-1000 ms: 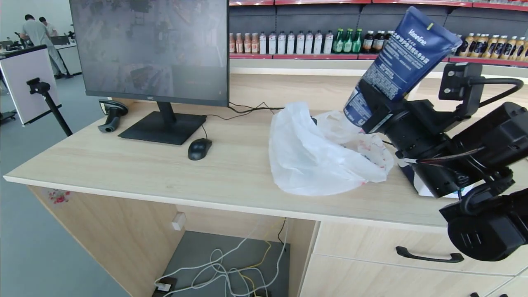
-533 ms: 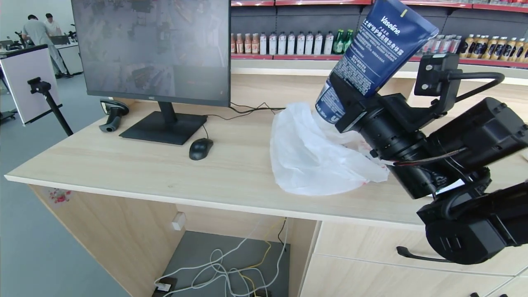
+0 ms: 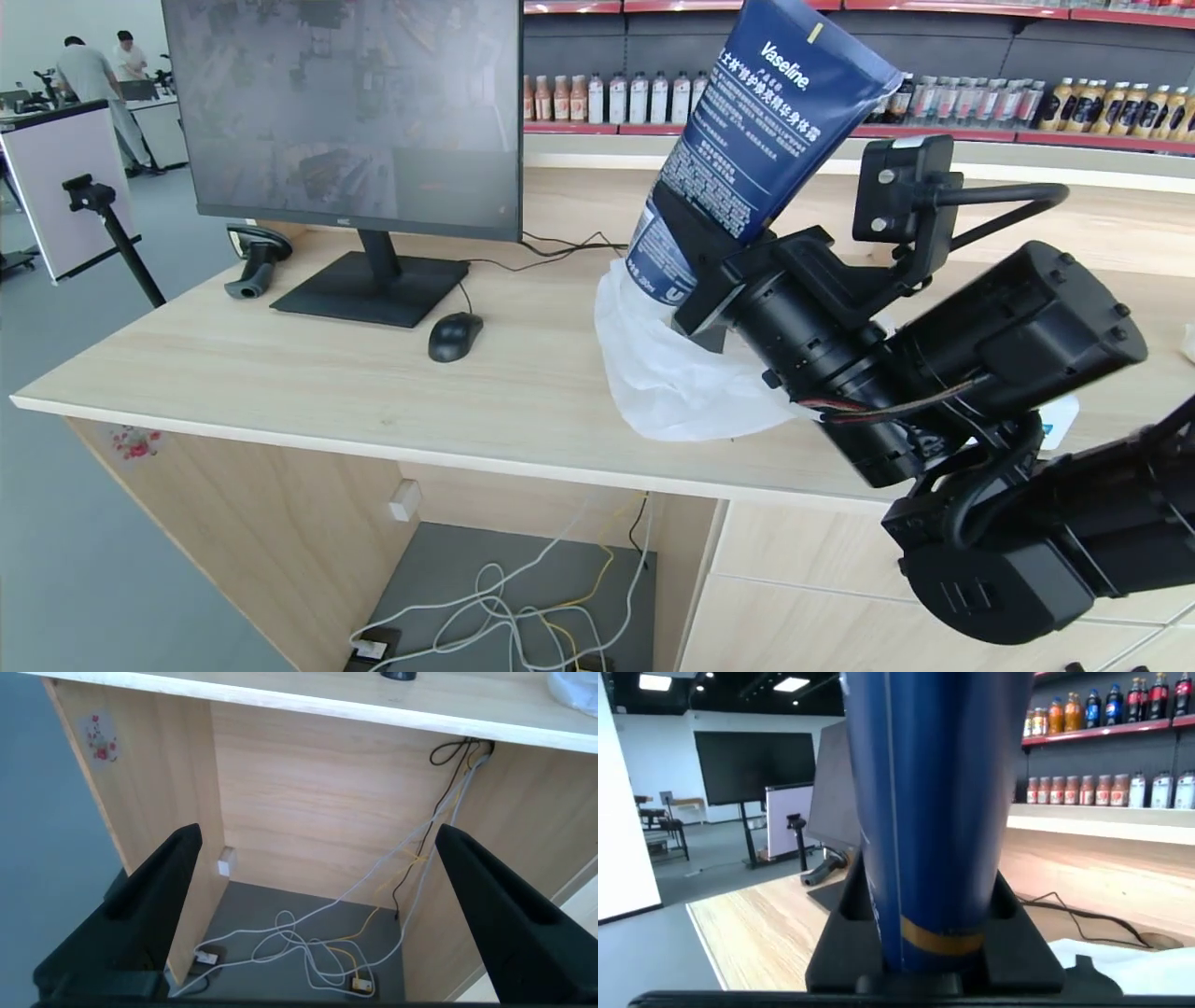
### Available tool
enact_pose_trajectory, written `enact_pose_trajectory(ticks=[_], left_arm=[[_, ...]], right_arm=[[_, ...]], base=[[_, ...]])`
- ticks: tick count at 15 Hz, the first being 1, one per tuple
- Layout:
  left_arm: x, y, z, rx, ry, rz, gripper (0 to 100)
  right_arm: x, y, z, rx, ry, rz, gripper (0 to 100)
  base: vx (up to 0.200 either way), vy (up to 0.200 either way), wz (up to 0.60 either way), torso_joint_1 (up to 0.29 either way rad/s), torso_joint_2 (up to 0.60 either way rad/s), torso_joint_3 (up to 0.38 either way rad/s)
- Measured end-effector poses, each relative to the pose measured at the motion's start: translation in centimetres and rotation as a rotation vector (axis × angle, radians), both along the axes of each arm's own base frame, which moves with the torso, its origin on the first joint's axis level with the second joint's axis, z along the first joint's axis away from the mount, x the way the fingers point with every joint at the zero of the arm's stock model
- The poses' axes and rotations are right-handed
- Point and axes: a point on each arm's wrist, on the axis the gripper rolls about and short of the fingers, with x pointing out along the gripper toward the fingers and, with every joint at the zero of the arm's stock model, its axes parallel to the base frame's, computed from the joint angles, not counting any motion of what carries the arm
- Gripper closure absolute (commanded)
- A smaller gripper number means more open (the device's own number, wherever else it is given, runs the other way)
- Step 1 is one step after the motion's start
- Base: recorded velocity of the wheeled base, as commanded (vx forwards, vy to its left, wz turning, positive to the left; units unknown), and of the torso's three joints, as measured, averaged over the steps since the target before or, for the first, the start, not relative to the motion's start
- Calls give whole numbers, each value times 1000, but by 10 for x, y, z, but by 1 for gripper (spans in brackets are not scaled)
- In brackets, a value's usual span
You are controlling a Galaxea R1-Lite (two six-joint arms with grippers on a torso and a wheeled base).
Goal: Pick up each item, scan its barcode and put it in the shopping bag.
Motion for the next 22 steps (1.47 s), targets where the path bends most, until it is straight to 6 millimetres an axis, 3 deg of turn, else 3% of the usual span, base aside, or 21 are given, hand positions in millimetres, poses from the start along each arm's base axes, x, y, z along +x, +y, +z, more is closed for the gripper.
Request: enact_pose_trajectory(ticks=[9,16,22], left_arm=[[0,0,0,5,1,0,0],[0,0,0,12,4,-1,0],[0,0,0,37,2,-1,0]], right_arm=[[3,5,-21,-44,55,3,100],[1,-7,-6,-20,21,-22,100],[17,-17,-16,-41,44,-76,100]], base=[[0,0,0,0,0,0],[0,0,0,0,0,0],[0,0,0,0,0,0]])
